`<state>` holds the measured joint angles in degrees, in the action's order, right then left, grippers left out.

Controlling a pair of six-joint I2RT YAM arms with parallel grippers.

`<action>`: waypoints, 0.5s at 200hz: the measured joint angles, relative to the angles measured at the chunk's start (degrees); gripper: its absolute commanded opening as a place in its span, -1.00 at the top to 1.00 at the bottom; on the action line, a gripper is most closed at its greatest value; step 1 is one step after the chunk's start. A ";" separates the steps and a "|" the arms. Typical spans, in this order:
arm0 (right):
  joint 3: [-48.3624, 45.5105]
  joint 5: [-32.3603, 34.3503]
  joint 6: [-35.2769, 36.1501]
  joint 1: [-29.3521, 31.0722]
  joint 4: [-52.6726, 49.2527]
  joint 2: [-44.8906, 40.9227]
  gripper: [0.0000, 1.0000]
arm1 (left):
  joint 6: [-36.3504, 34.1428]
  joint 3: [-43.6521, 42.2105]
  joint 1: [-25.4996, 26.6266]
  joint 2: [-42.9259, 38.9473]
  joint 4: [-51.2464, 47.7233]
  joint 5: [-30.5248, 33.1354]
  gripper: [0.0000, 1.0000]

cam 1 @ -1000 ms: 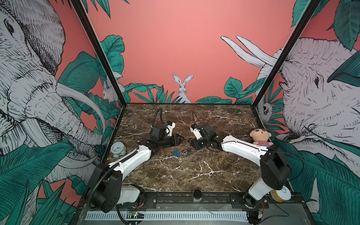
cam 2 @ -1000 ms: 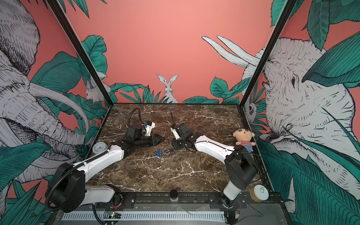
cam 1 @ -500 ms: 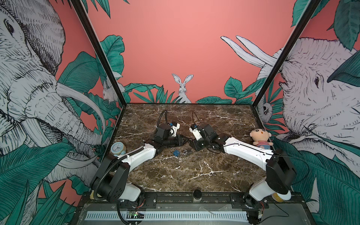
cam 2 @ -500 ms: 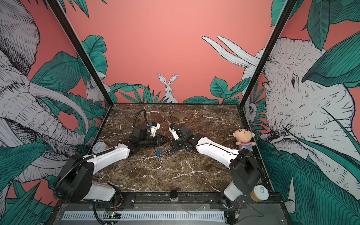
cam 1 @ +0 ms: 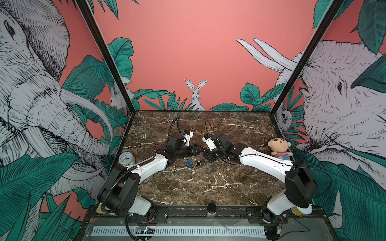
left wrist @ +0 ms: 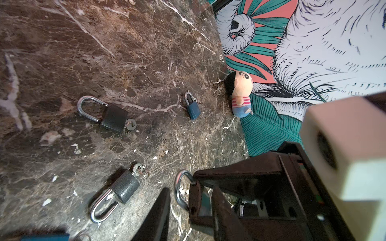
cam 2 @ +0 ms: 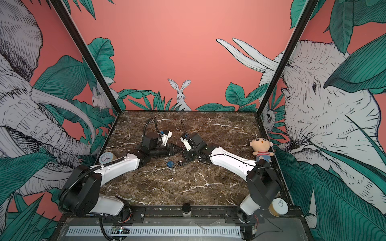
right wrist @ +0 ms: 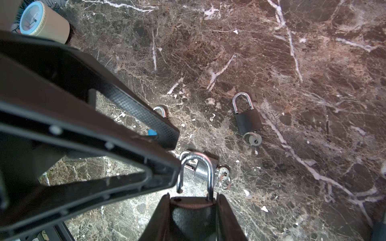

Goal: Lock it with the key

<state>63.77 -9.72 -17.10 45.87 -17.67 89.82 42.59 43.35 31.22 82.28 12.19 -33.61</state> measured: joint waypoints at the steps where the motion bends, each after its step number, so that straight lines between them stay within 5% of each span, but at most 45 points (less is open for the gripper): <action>1: 0.02 0.00 0.00 0.00 -0.02 0.00 0.59 | 0.00 0.02 0.02 0.00 0.00 0.00 0.30; 100: 0.81 -0.17 -0.02 0.24 -0.20 -0.28 0.60 | 0.68 0.00 0.48 1.86 1.33 -0.61 0.36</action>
<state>64.58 -9.89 -17.12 46.11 -17.87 89.54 43.27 43.35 31.70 84.14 13.52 -34.22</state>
